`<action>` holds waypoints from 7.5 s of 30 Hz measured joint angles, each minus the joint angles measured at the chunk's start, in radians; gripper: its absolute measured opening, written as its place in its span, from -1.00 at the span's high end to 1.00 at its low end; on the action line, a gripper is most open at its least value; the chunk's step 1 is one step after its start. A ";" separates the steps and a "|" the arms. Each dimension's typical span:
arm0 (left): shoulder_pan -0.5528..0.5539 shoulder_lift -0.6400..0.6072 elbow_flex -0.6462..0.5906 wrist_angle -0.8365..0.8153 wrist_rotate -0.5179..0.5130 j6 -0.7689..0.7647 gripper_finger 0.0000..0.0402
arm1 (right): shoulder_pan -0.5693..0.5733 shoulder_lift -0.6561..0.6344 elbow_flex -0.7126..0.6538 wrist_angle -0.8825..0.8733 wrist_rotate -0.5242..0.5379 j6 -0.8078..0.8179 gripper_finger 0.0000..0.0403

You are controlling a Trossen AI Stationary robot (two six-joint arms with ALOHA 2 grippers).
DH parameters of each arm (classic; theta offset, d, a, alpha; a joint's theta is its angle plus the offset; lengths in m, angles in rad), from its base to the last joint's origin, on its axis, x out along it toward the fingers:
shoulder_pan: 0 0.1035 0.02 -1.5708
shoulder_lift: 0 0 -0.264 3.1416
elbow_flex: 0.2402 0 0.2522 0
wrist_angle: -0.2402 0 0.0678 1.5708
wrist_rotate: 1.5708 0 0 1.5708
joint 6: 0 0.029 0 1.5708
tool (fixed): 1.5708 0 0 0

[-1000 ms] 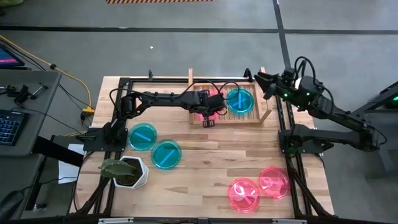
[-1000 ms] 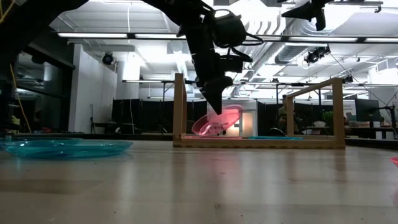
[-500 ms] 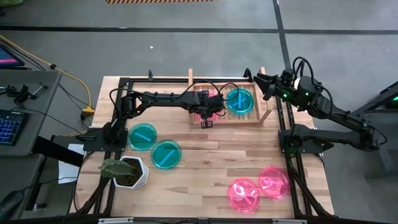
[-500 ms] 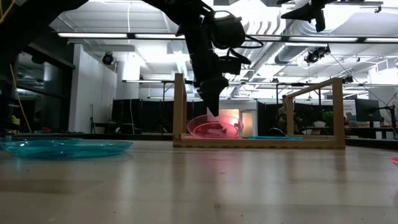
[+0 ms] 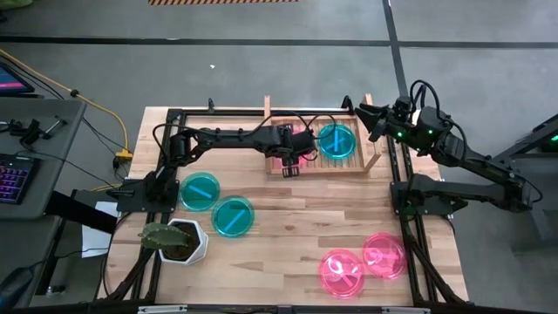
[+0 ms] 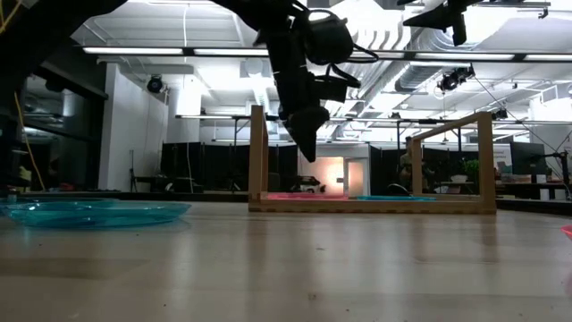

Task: Place and stack plates onto a shelf
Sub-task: Stack the blue plate on top of the other blue plates on the shelf

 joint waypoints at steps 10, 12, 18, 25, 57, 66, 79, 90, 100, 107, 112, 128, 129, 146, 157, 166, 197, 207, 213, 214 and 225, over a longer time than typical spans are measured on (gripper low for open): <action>0.002 -0.023 0.115 -0.153 0.189 -0.040 0.19 | 0.000 0.000 0.000 -0.002 -0.005 0.000 0.08; 0.006 -0.067 0.114 -0.127 0.321 -0.062 0.20 | 0.000 0.000 -0.001 -0.004 -0.015 0.000 0.08; 0.018 -0.283 0.025 0.100 0.496 -0.154 0.23 | 0.000 0.000 -0.001 -0.017 -0.074 0.000 0.08; 0.018 -0.636 -0.315 0.548 0.508 -0.219 0.24 | 0.000 0.000 -0.001 -0.037 -0.123 0.000 0.08; 0.017 -1.183 -0.882 0.958 0.462 -0.394 0.24 | 0.054 0.096 -0.001 0.005 -0.255 0.205 0.08; 0.017 -1.183 -0.882 0.957 0.437 -0.394 0.24 | 0.331 0.520 -0.001 0.201 -0.258 0.282 0.08; 0.017 -1.182 -0.882 0.946 0.433 -0.379 0.24 | 0.544 1.032 0.197 0.355 -0.133 0.553 0.13; 0.017 -1.182 -0.882 0.925 0.433 -0.333 0.24 | 0.552 1.426 0.760 -0.184 -0.062 0.637 0.20; 0.017 -1.182 -0.882 0.892 0.435 -0.333 0.24 | 0.537 1.657 0.978 -0.252 -0.100 0.628 0.21; 0.017 -1.182 -0.882 0.891 0.435 -0.333 0.24 | 0.546 1.709 1.006 -0.256 -0.105 0.622 0.25; 0.017 -1.182 -0.882 0.891 0.435 -0.333 0.24 | 0.547 1.708 1.004 -0.301 -0.094 0.577 0.80; 0.017 -1.225 -0.881 0.894 0.421 -0.245 0.24 | 0.530 1.392 0.749 -0.703 -0.132 0.271 1.00; 0.017 -1.225 -0.881 0.899 0.420 -0.243 0.24 | 0.530 1.331 0.668 -0.687 -0.133 0.286 1.00; 0.018 -1.215 -0.881 0.905 0.361 -0.316 0.24 | 0.472 0.335 -0.199 -0.385 0.123 0.788 1.00; 0.018 -1.215 -0.881 0.897 0.362 -0.369 0.24 | 0.520 0.378 -0.377 0.047 -0.102 0.827 0.80; 0.018 -1.215 -0.881 0.889 0.362 -0.367 0.24 | 0.623 0.556 -0.379 0.072 -0.179 0.977 0.04; 0.018 -1.233 -0.881 0.812 0.364 -0.358 0.24 | 0.655 0.809 -0.380 0.418 0.038 1.158 0.99; 0.018 -1.265 -0.881 0.828 0.359 -0.315 0.24 | 0.655 0.475 -0.375 0.353 0.284 1.093 1.00; 0.018 -1.264 -0.881 0.825 0.358 -0.315 0.24 | 0.654 0.456 -0.375 0.236 0.682 1.360 1.00; 0.018 -1.264 -0.881 0.825 0.358 -0.315 0.24 | 0.654 0.466 -0.375 0.203 0.735 1.419 1.00; 0.019 -1.264 -0.881 0.830 0.358 -0.253 0.24 | 0.506 0.668 -0.289 -0.079 0.812 1.704 1.00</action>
